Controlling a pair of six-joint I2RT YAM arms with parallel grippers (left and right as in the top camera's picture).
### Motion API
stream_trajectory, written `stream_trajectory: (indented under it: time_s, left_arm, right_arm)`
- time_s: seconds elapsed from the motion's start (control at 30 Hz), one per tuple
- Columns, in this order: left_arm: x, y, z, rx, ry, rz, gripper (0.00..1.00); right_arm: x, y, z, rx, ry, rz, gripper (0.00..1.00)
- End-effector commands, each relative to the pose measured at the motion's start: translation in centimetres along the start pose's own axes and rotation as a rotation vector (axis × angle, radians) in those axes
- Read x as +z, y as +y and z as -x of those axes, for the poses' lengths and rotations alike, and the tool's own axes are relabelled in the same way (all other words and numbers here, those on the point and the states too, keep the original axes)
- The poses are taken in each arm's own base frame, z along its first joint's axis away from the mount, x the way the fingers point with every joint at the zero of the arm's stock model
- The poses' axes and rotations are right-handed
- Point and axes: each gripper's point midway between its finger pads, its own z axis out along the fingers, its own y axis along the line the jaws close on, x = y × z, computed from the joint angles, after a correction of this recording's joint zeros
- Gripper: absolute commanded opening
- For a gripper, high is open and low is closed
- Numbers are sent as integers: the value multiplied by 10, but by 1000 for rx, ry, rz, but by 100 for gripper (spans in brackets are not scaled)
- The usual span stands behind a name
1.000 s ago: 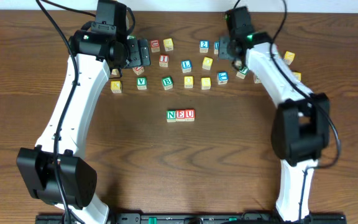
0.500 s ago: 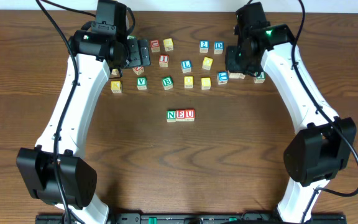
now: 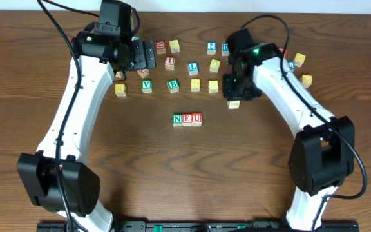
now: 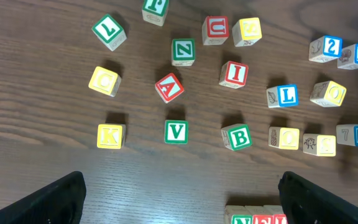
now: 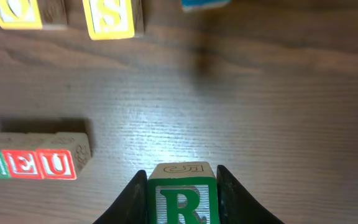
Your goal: Spell out NEURIPS
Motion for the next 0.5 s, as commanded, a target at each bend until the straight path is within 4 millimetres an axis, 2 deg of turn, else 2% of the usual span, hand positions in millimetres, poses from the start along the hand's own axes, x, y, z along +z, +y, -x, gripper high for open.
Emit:
stream_trajectory:
  time_s: [0.0,0.3,0.47]
  left_arm:
    - [-2,2,7,9,-20,9,98]
    - [-2,2,7,9,-21,9,98]
    - [-2,2,7,9,-21,9,98]
  right_arm:
    - [12,7,-11,-30,30,-1,27]
    - [33,6,-18,-23,31,0,29]
    - [38,6,-20,-23,29,1,29]
